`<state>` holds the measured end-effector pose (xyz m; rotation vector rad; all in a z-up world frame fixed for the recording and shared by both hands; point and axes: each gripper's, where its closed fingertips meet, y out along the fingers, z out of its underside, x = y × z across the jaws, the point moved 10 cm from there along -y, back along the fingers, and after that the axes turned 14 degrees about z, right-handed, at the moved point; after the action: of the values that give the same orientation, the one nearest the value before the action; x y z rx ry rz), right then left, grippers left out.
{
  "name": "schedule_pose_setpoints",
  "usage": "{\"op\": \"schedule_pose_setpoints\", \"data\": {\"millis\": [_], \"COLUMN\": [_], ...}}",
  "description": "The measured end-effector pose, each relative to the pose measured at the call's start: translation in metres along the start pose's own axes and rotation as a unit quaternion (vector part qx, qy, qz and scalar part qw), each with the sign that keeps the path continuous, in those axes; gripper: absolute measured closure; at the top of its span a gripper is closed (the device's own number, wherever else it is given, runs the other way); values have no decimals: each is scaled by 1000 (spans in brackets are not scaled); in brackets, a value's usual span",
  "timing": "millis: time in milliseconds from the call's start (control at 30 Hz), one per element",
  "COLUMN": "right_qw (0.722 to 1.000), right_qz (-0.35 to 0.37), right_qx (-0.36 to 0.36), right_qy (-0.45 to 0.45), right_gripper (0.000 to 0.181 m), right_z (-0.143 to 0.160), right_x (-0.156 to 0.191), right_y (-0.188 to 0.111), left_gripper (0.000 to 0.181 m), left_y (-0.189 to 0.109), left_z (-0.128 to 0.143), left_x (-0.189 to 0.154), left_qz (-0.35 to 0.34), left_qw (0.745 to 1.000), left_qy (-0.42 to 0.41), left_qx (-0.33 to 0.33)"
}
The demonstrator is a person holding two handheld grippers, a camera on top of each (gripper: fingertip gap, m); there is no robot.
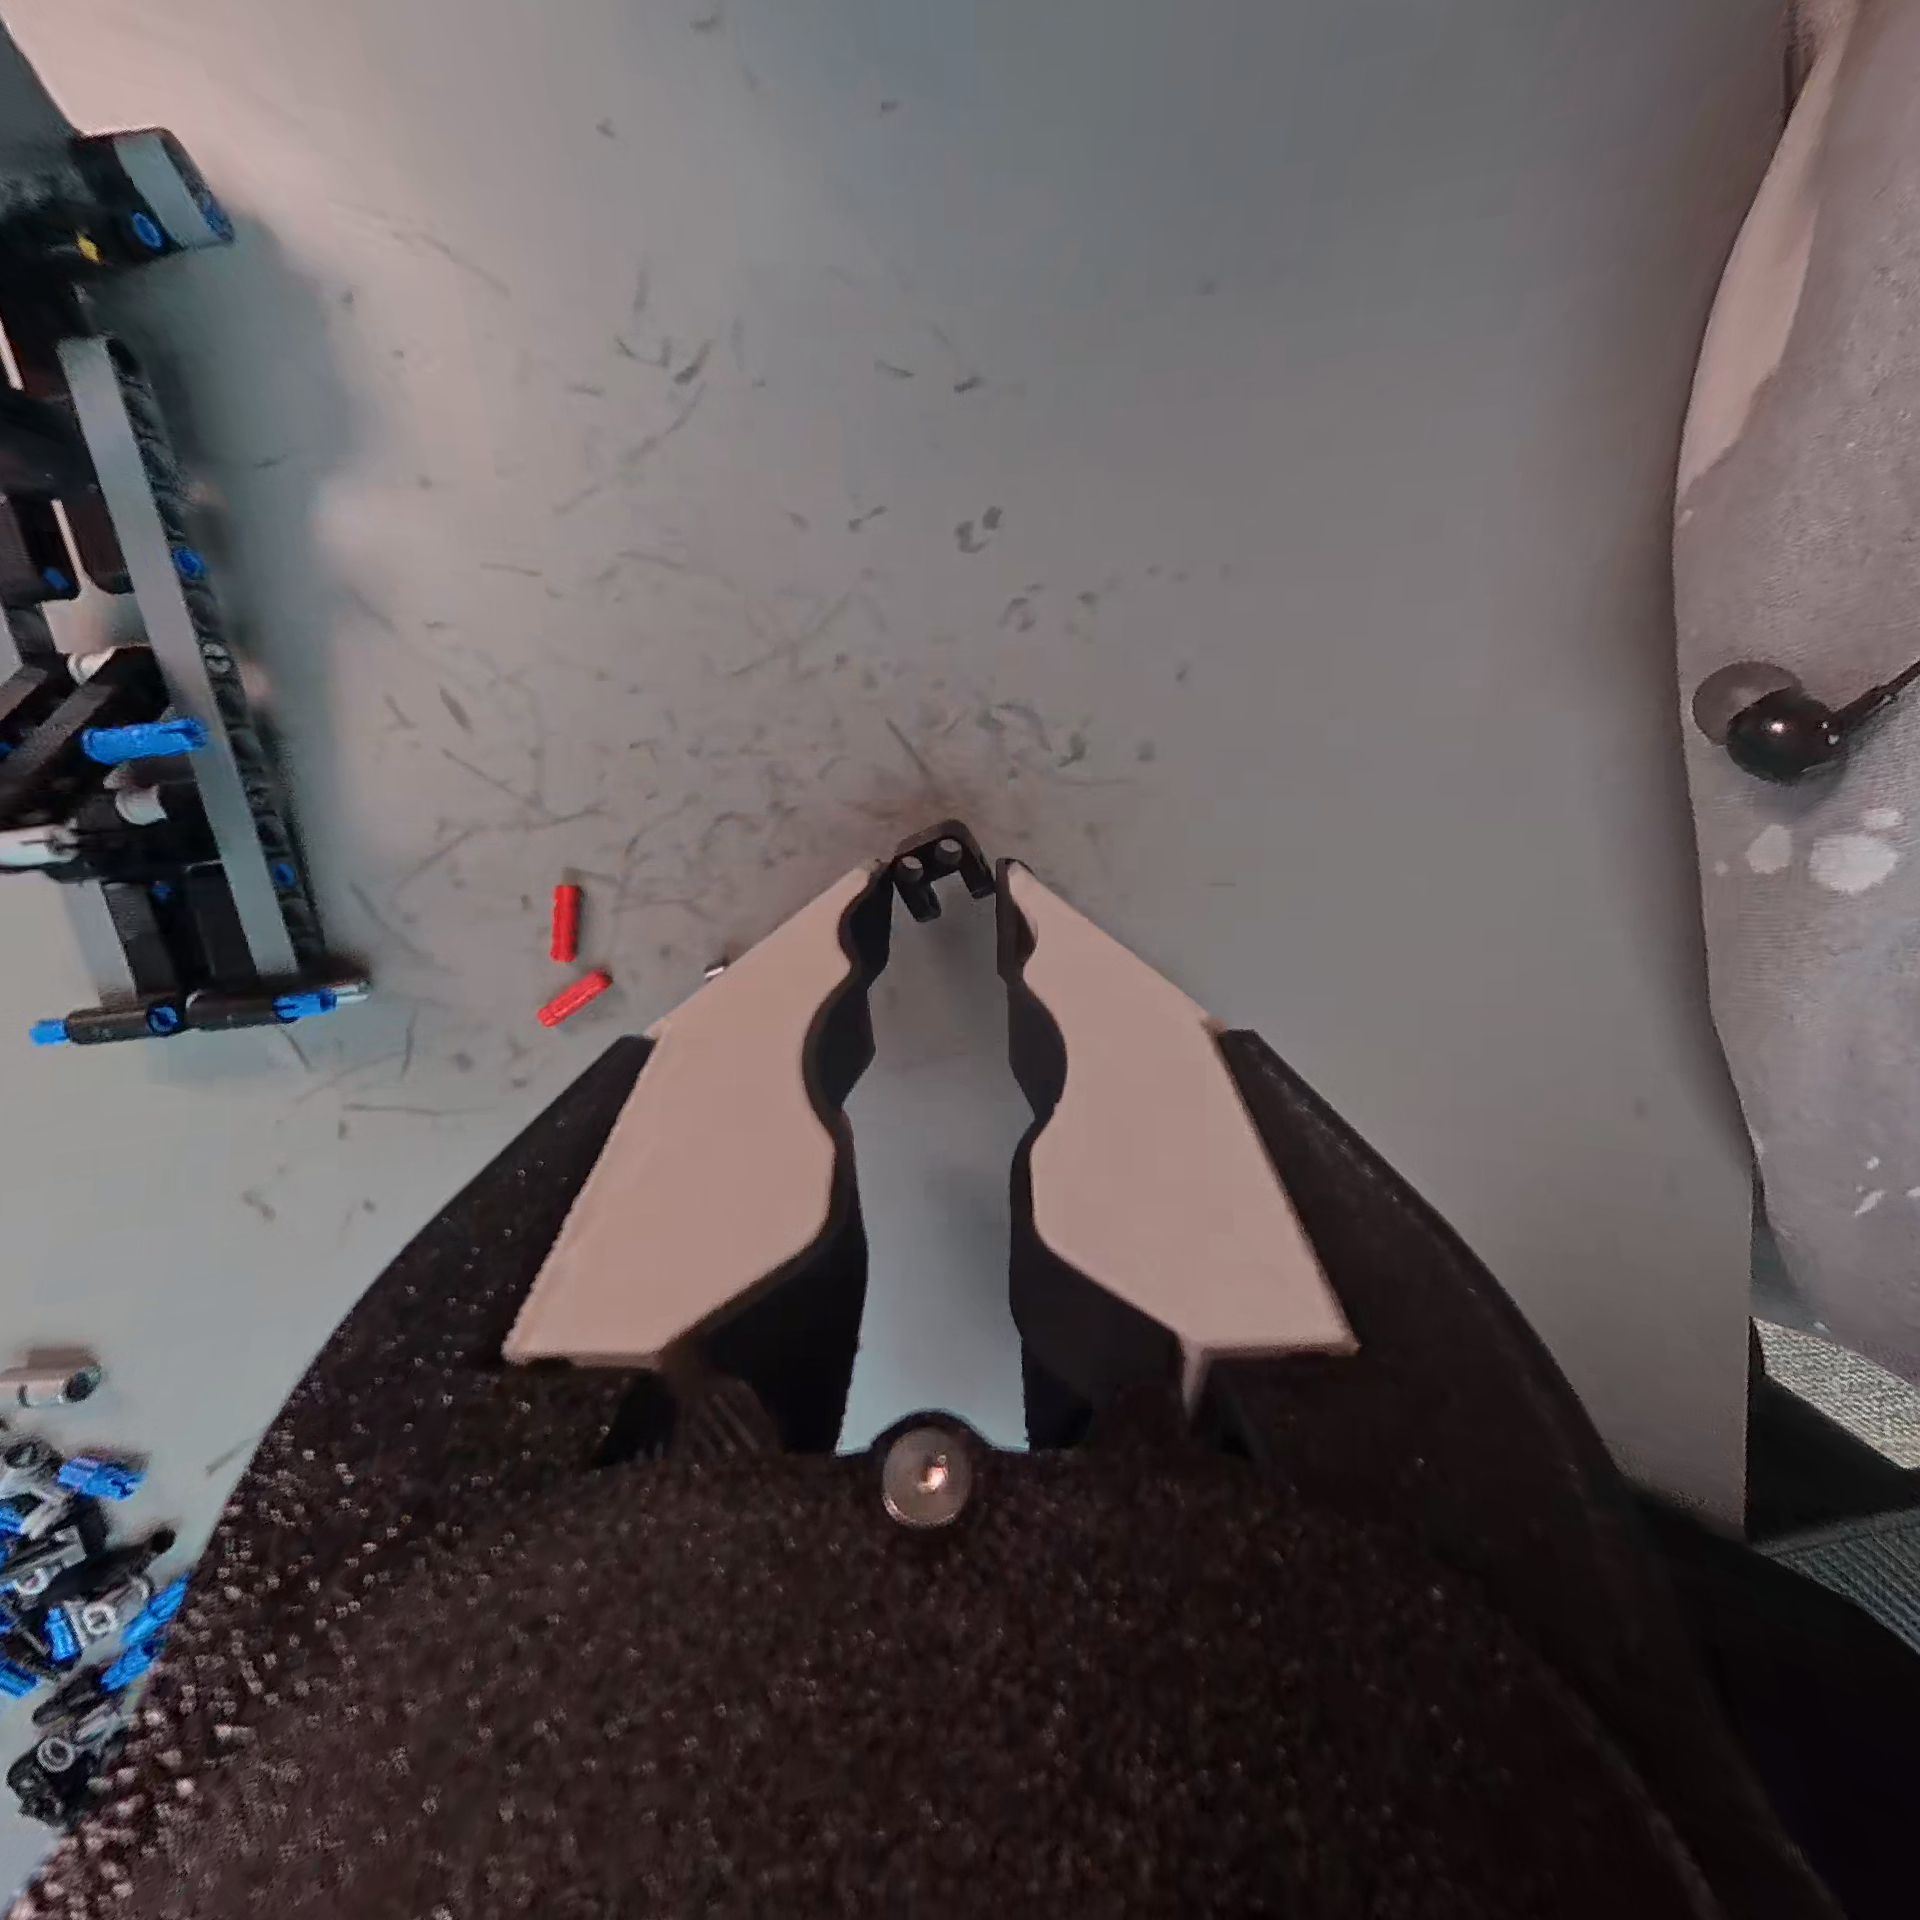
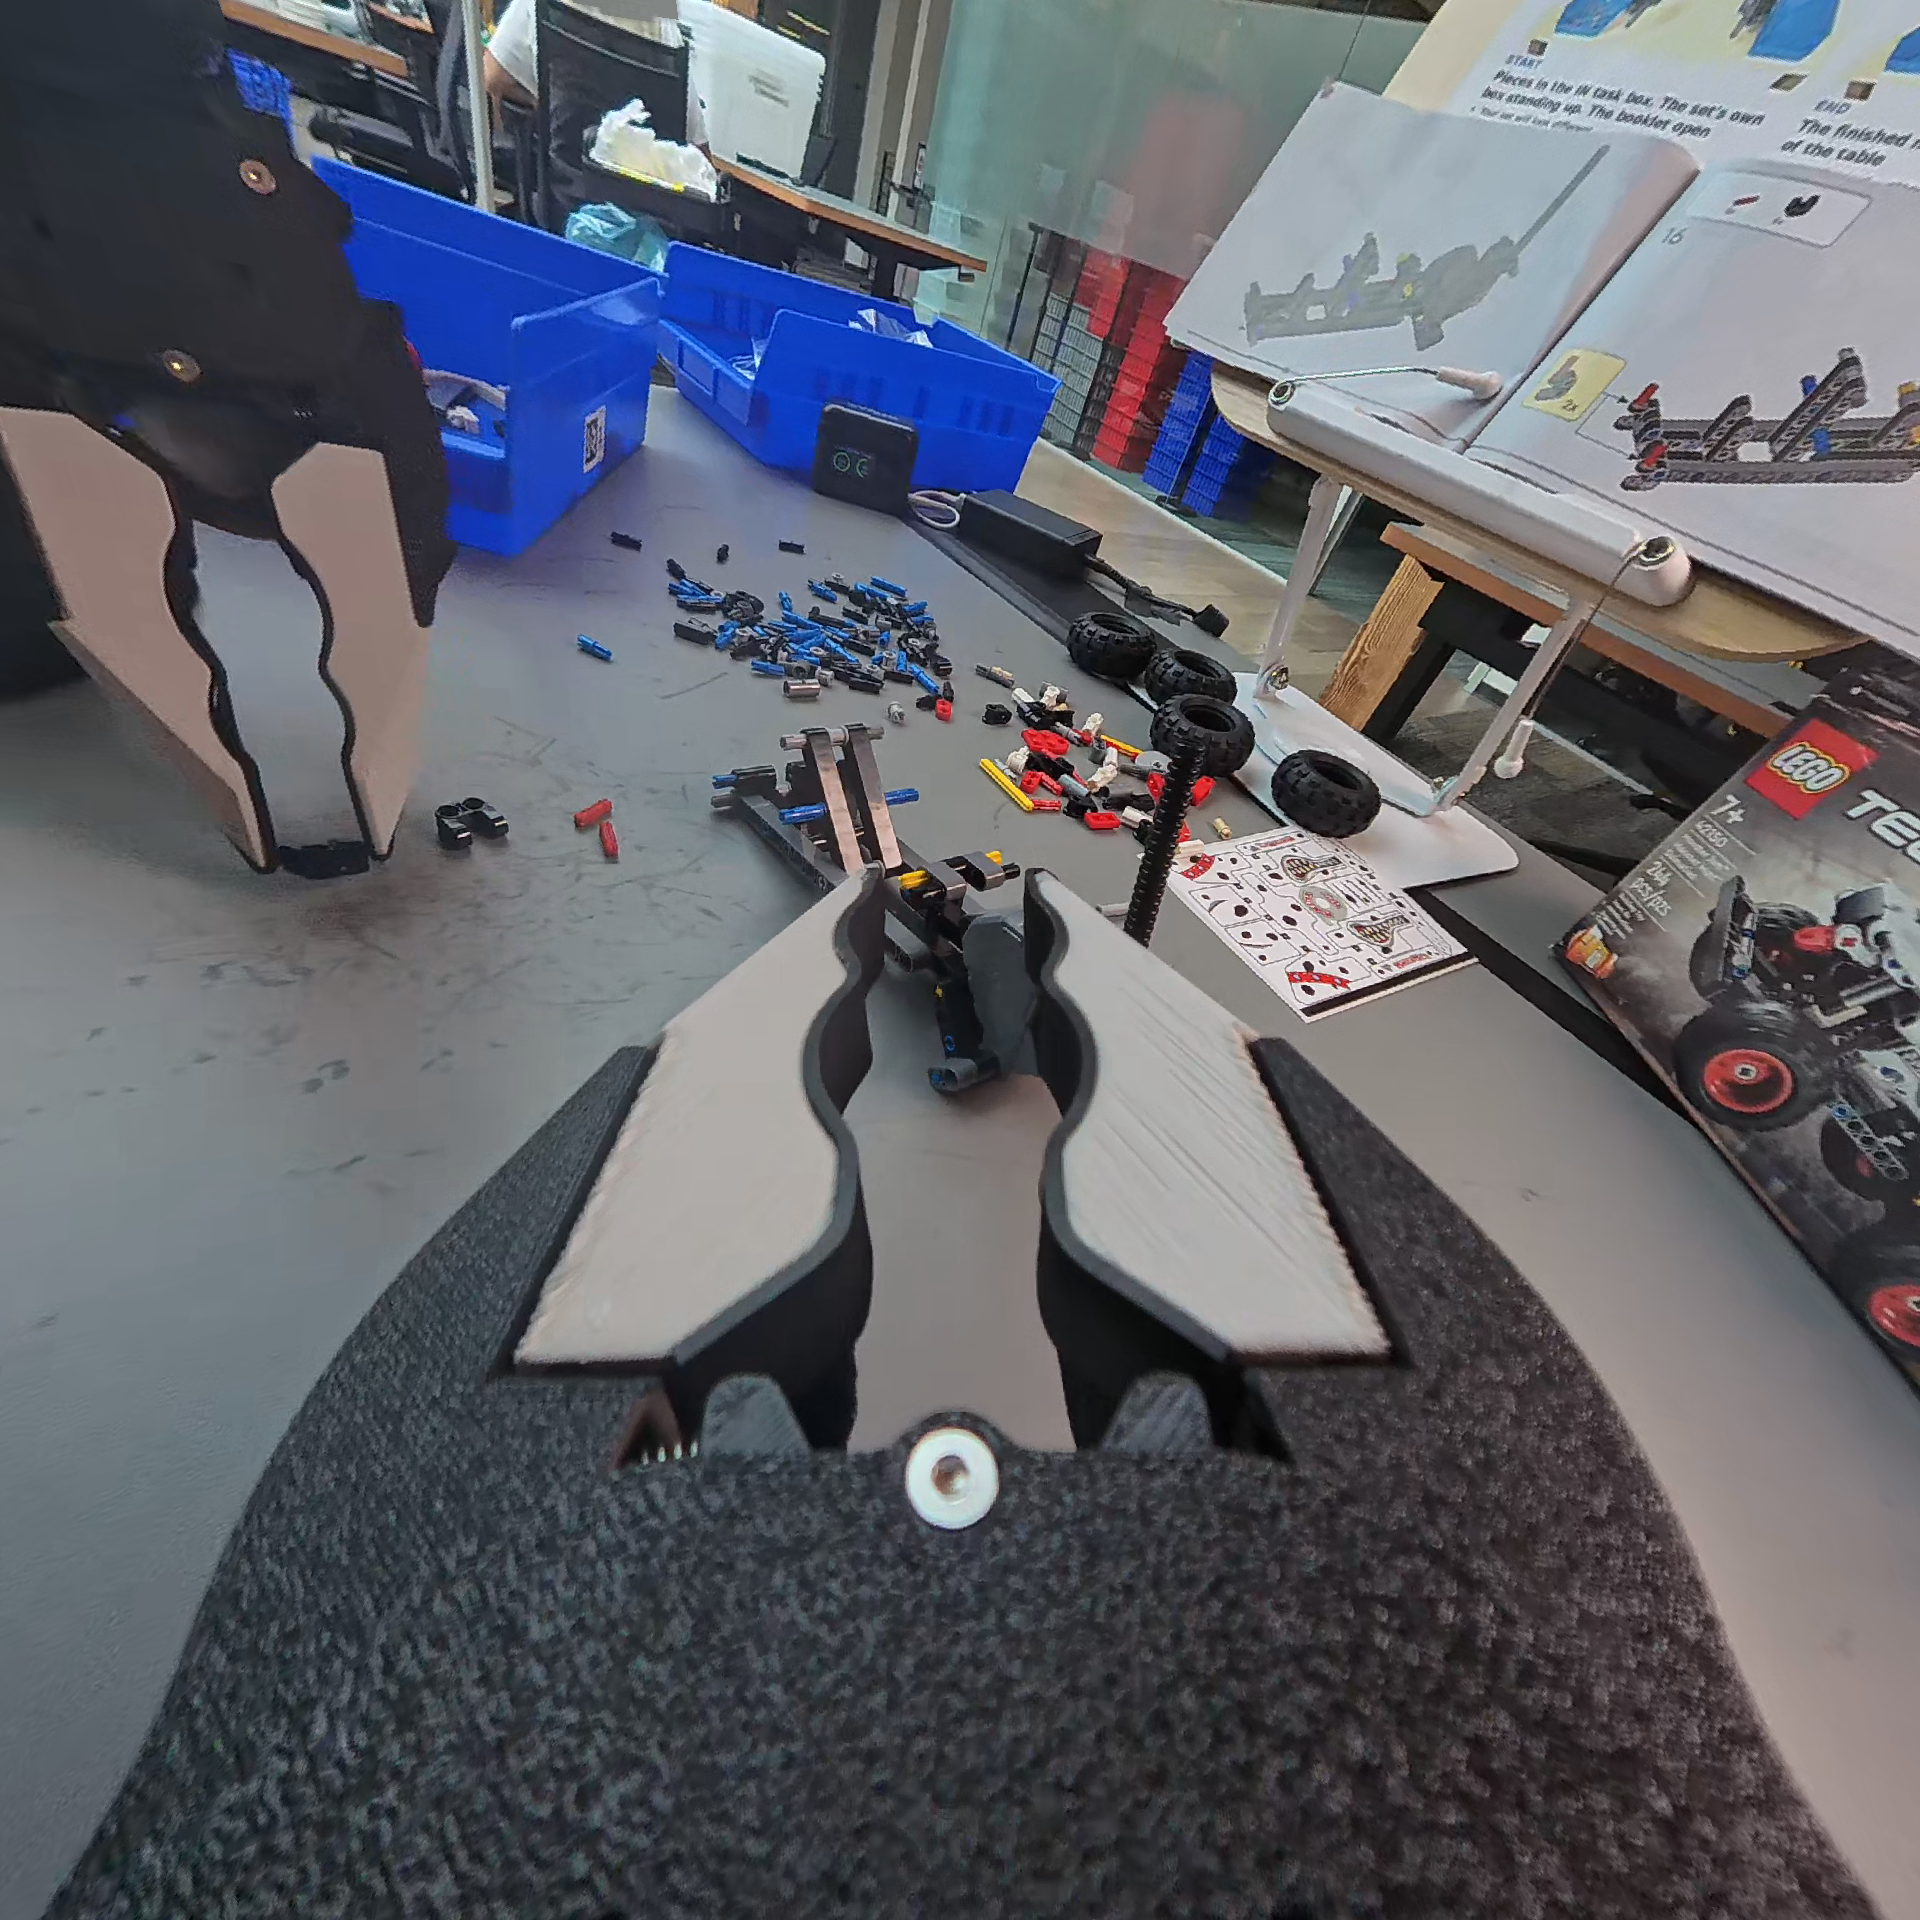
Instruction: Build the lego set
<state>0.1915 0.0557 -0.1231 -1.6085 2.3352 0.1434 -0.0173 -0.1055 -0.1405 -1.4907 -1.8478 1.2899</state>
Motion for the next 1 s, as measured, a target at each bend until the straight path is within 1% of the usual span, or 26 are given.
{"op": "schedule_pose_setpoints", "data": {"millis": [100, 233, 267, 333, 433, 500, 567, 633, 733, 867, 1000], "right_qw": [1000, 1000, 1000, 1000, 1000, 1000, 1000, 1000, 999, 999, 999], "right_qz": [-3, -6, -7, -8, -9, -11, -13, -17, -26, -28, -29], "right_qx": [3, 8, 9, 11, 13, 13, 15, 17, 18, 22, 22], "right_qy": [-1, -4, -3, -3, -4, -3, -1, 0, -5, -10, -10], "right_gripper": [155, 155, 155, 155, 155, 155, 155, 156, 155, 156, 157], "right_z": [1, 2, 2, 3, 3, 4, 4, 5, 5, 6, 5], "right_x": [2, 5, 5, 6, 7, 8, 9, 10, 12, 14, 16], "right_y": [1, 3, 3, 4, 5, 5, 6, 7, 7, 8, 8], "left_gripper": [159, 160, 157, 149, 146, 146, 142, 137, 132, 132, 134], "left_y": [10, 10, 10, 6, -12, -28, -36, -34, -24, -15, -3], "left_z": [-1, -3, -4, -4, 0, 7, 18, 29, 39, 29, 20], "left_x": [3, 9, 10, 13, 22, 28, 30, 27, 20, 14, 13], "left_qz": [-3, -13, -13, -20, -45, -59, -52, -31, -19, -13, -9], "left_qw": [1000, 1000, 1000, 999, 993, 985, 980, 982, 985, 984, 988], "left_qy": [3, -9, -13, -26, -48, -67, -75, -67, -21, 25, 54], "left_qx": [8, -5, -11, -36, -98, -150, -178, -174, -169, -178, -143]}}
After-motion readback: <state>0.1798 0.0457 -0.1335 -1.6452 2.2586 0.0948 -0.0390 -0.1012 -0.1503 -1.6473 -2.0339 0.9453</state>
